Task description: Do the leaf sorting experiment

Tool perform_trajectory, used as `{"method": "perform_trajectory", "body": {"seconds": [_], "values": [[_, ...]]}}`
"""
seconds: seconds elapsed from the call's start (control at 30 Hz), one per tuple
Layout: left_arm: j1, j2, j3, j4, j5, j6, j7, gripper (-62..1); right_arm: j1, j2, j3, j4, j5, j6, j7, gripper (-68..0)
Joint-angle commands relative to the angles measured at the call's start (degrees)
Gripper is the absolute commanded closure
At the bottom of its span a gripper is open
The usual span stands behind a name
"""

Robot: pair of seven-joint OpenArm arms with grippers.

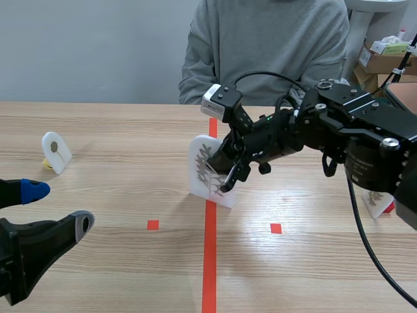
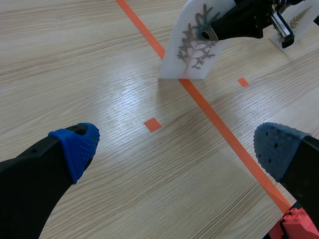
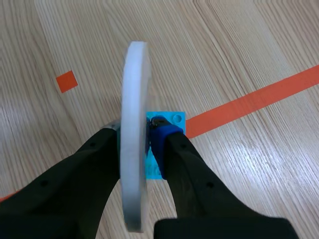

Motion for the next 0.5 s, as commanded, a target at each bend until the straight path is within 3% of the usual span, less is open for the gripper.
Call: {"method": "perform_trajectory", "body": {"seconds": [0.0,0.27,0.4,0.47], "values": [[0.0,0.3,-0.2,1.3,-0.6,-0.1,-0.7,-62.3,0.3,0.6,0.3,1.0,0.4,0.5,0.7,-6.3],[0.0,0.3,-0.2,1.3,-0.6,-0.1,-0.7,-62.3,-0.4,0.6,1.4,1.3,0.4,0.5,0.9,-3.2],[0.0,0.3,-0.2,1.3,-0.6,-0.1,-0.7,-62.3,-1.2,0.8,8.0,3.5,2.4,0.5,-3.3,-1.1],[0.0,0.3,-0.2,1.3,-0.6,-0.1,-0.7,-62.3,-2.8,1.1,13.4,5.4,3.2,-3.0,-5.6,-1.1]]}}
